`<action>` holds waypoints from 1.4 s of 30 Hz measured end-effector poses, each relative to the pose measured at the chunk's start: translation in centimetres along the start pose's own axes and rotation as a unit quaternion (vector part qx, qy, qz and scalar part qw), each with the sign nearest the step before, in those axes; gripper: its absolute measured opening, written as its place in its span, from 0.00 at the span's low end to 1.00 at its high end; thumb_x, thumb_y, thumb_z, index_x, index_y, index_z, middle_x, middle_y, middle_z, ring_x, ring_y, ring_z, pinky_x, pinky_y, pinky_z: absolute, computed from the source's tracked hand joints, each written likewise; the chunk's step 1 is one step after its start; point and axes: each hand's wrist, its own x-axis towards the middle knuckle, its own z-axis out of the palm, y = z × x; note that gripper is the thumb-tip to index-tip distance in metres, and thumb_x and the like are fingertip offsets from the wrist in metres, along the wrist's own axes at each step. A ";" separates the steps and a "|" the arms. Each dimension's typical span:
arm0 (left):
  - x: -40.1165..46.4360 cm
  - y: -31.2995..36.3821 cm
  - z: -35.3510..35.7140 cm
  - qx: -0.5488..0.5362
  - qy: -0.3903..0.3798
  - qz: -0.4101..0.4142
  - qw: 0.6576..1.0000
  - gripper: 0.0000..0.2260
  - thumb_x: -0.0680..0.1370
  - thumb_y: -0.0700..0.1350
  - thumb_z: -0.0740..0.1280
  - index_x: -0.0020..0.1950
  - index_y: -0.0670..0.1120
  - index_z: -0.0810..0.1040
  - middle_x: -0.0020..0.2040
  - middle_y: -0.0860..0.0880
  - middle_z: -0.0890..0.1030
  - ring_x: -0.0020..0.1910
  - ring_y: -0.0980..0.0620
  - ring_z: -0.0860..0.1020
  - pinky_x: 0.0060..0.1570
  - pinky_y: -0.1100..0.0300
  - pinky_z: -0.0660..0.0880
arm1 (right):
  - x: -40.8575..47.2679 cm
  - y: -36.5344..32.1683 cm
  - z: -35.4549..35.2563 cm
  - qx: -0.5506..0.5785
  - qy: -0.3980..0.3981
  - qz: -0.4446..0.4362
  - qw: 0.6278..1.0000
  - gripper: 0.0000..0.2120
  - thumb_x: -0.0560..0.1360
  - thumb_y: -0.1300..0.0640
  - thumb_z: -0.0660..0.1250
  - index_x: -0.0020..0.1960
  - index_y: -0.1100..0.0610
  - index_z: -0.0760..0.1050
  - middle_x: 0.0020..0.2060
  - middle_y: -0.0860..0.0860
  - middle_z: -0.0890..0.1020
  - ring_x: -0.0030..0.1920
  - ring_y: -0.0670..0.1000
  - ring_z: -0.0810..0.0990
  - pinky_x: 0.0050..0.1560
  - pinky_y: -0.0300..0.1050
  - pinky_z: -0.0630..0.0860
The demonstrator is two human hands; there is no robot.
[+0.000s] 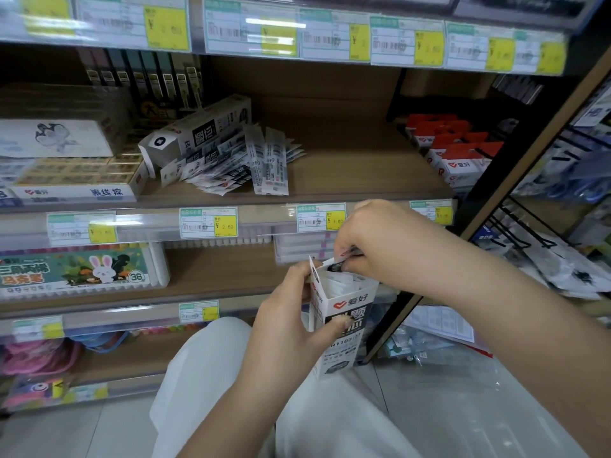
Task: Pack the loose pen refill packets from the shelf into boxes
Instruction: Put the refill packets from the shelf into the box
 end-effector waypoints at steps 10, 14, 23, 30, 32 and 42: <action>-0.1 0.4 0.4 0.007 -0.016 0.009 1.000 0.25 0.64 0.50 0.73 0.57 0.62 0.68 0.50 0.61 0.80 0.52 0.61 0.78 0.52 0.53 0.77 | -0.1 -0.6 0.6 -0.019 -0.060 -0.052 0.997 0.14 0.72 0.65 0.62 0.30 0.54 0.67 0.29 0.49 0.71 0.39 0.55 0.76 0.41 0.49 0.76; 0.0 0.4 0.3 0.004 -0.014 0.009 1.000 0.25 0.64 0.50 0.73 0.57 0.62 0.68 0.51 0.60 0.80 0.52 0.61 0.78 0.52 0.53 0.77 | -0.4 -1.1 0.4 -0.030 -0.065 -0.048 0.996 0.10 0.73 0.66 0.61 0.38 0.52 0.73 0.33 0.50 0.73 0.43 0.54 0.76 0.39 0.45 0.71; -0.2 0.4 0.3 -0.007 -0.009 0.007 1.000 0.26 0.65 0.50 0.72 0.60 0.61 0.68 0.52 0.61 0.80 0.53 0.61 0.79 0.53 0.53 0.77 | -1.3 -1.1 -0.6 0.030 0.015 0.020 0.999 0.04 0.74 0.57 0.64 0.46 0.50 0.76 0.43 0.49 0.79 0.48 0.52 0.75 0.44 0.43 0.68; 0.0 0.2 0.1 -0.002 -0.008 0.000 1.000 0.23 0.65 0.49 0.74 0.55 0.62 0.68 0.49 0.61 0.81 0.50 0.63 0.79 0.50 0.54 0.77 | -0.8 -2.1 -0.8 0.003 -0.021 0.035 0.999 0.08 0.73 0.59 0.64 0.49 0.50 0.78 0.45 0.50 0.76 0.49 0.54 0.74 0.44 0.42 0.65; 0.1 0.1 0.0 -0.001 -0.002 0.002 1.000 0.25 0.65 0.49 0.74 0.55 0.66 0.67 0.50 0.61 0.81 0.51 0.63 0.79 0.52 0.54 0.77 | -0.9 -2.0 -1.0 -0.050 -0.014 0.046 0.998 0.07 0.73 0.61 0.63 0.46 0.51 0.75 0.41 0.50 0.71 0.44 0.52 0.68 0.43 0.41 0.58; 0.3 0.1 0.1 -0.005 -0.005 0.011 1.000 0.26 0.65 0.48 0.75 0.57 0.65 0.68 0.52 0.60 0.81 0.53 0.62 0.79 0.54 0.54 0.77 | -0.2 -0.9 -1.2 0.029 -0.017 0.040 0.999 0.08 0.71 0.58 0.66 0.34 0.54 0.72 0.34 0.49 0.76 0.43 0.52 0.74 0.46 0.49 0.76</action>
